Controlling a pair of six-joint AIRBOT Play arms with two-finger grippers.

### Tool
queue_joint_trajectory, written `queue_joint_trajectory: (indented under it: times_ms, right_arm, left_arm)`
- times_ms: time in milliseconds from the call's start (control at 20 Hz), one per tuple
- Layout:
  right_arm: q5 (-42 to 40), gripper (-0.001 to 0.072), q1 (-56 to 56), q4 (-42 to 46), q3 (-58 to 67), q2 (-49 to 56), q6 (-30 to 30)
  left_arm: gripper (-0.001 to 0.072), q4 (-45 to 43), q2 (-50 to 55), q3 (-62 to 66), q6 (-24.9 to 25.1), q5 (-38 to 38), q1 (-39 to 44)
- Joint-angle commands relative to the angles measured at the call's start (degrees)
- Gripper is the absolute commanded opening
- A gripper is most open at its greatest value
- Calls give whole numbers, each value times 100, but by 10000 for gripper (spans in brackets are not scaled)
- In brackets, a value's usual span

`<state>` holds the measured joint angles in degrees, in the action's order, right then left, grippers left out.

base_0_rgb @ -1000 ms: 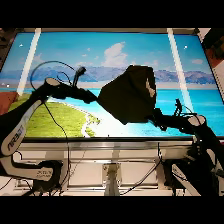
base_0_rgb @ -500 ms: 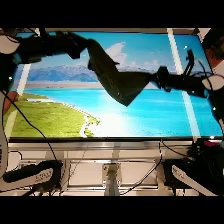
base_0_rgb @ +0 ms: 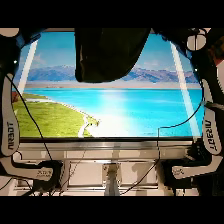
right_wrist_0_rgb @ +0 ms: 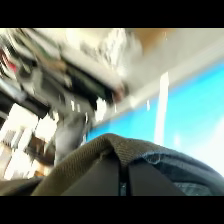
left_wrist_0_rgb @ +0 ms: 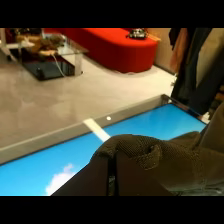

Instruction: Fold the clothes and pants, and hang the long-sleeved shirts on hangers.

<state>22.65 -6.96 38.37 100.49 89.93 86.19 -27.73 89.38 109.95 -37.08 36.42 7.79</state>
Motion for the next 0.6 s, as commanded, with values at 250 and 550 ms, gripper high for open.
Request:
queue_joint_trajectory:
  times_ms: [250,550]
  right_arm:
    - [3084,11,857,1047,802,402,-133]
    - [5082,11,592,2006,-1296,-549,-63]
  left_arm:
    - [6,-354,822,444,-599,3449,-219]
    - [4,-1904,398,-1375,-1526,4249,-210]
